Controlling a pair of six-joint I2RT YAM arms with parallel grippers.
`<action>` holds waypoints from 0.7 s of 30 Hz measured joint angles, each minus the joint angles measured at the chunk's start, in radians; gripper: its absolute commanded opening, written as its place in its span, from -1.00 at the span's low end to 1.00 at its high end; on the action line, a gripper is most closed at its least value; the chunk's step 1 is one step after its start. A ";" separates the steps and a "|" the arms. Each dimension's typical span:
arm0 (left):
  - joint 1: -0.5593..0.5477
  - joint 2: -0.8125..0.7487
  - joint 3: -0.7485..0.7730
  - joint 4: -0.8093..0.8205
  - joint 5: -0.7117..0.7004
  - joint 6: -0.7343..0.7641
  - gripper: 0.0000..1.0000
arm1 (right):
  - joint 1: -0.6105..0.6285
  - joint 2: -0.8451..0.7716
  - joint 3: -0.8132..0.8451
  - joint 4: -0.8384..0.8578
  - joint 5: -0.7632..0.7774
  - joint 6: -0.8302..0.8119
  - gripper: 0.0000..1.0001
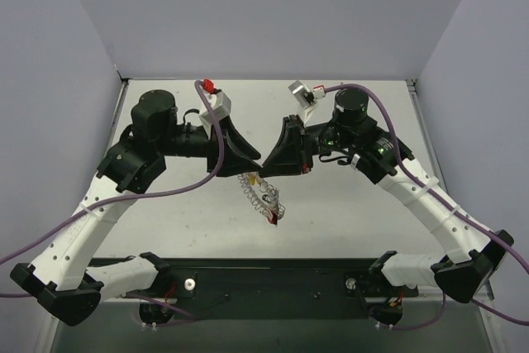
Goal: Put the keys on the keyring
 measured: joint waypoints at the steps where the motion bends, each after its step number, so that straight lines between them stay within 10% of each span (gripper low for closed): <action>1: 0.000 0.005 0.000 -0.005 0.008 0.004 -0.24 | 0.000 0.000 0.000 -0.013 0.001 -0.008 -1.00; 21: 0.138 -0.032 -0.275 -0.187 -0.539 -0.005 0.17 | 0.064 0.323 -0.185 -0.287 0.460 -0.315 -1.00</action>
